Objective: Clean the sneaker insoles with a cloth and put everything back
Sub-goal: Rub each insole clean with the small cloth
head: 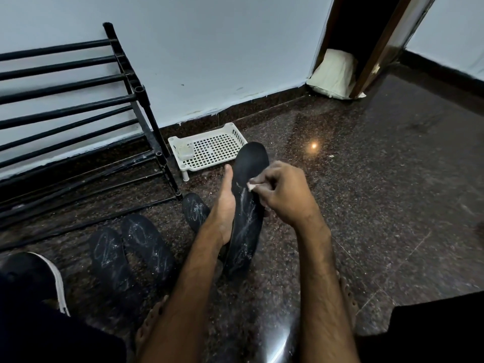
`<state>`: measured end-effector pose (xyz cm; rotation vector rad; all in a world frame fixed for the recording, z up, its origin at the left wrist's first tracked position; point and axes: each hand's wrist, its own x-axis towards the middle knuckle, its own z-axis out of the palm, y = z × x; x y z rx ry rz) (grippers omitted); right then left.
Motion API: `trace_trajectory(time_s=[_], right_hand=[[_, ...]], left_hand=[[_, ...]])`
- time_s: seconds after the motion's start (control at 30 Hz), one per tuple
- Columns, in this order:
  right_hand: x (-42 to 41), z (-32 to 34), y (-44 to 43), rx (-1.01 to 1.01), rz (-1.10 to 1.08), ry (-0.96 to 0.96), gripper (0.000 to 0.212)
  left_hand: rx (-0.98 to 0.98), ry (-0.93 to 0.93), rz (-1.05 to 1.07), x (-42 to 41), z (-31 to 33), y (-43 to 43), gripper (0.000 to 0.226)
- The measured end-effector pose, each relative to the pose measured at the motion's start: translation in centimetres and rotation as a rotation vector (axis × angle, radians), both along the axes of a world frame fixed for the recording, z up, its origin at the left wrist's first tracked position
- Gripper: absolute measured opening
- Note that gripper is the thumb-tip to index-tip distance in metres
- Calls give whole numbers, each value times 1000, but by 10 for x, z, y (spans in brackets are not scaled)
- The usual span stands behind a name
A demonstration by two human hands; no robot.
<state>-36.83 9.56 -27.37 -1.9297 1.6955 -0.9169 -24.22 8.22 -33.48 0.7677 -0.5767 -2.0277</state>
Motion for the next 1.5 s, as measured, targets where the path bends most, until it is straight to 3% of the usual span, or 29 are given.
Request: trace_trajectory(time_s=[0.17,0.27,0.37,0.43,0.53,0.67,1.03,1.37,1.5], right_hand=[[0,5,-10,-197,-273,26,13],[13,13,-10,-169,-93,6,11],[7,9,-3,37,74,6,5],[-5,5,-3,58,-33,34,5],[-14,11,-8,-126,-246,94,9],[-12,23,-11,-207,-155,80,11],[-17,7,3,-193,-277,-145,11],[-14,-16,-1,61,-265,-434,11],[-14,-18,-3,51,-353,-576,8]], left_hand=[[-55,-58,-36,-4,7,5,73],[-33,-24,-17,-8,8,6,72],[13,35,-18,-1,7,4,78],[-3,38,-19,4,7,4,80],[-26,96,-30,4,9,7,77],[-50,181,-12,5,13,9,80],[-100,107,51,9,20,9,79],[-88,70,8,5,19,9,80],[-70,90,-39,4,20,11,85]])
